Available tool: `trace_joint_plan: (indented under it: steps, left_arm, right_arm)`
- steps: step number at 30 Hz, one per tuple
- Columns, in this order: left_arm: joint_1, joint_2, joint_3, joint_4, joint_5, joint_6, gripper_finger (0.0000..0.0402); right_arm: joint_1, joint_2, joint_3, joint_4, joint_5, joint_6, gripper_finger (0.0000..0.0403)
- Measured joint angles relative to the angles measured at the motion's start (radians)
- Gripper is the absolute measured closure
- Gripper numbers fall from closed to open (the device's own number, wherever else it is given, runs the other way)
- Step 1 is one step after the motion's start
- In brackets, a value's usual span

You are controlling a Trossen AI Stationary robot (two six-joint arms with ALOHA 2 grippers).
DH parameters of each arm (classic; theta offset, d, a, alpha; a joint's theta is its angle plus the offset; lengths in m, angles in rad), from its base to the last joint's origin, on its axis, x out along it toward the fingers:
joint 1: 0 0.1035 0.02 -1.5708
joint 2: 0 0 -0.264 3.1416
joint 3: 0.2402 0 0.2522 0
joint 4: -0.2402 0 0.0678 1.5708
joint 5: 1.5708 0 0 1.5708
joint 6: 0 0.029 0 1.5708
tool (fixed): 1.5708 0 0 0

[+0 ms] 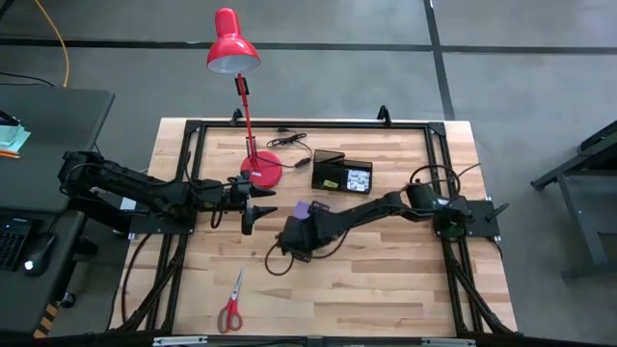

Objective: Pick and place office supplies into organizer
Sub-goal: Put the purple sticky notes into the black desk organizer

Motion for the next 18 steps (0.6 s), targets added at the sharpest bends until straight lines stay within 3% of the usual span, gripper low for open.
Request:
trace_joint_plan:
  steps: [7,13,18]
  left_arm:
    - [0.0,0.0,0.0,0.0,0.0,0.0,0.0169]
    - [0.0,0.0,0.0,0.001,0.0,0.0,0.0169]
    - [0.0,0.0,0.0,0.001,0.0,0.0,0.0169]
  right_arm:
    - [-0.058,-0.05,-0.001,-0.054,-0.068,-0.023,0.0003]
    - [-0.122,-0.081,-0.001,-0.004,-0.3,-0.004,0.0004]
    - [-0.139,-0.082,-0.001,0.029,-0.35,-0.09,0.0004]
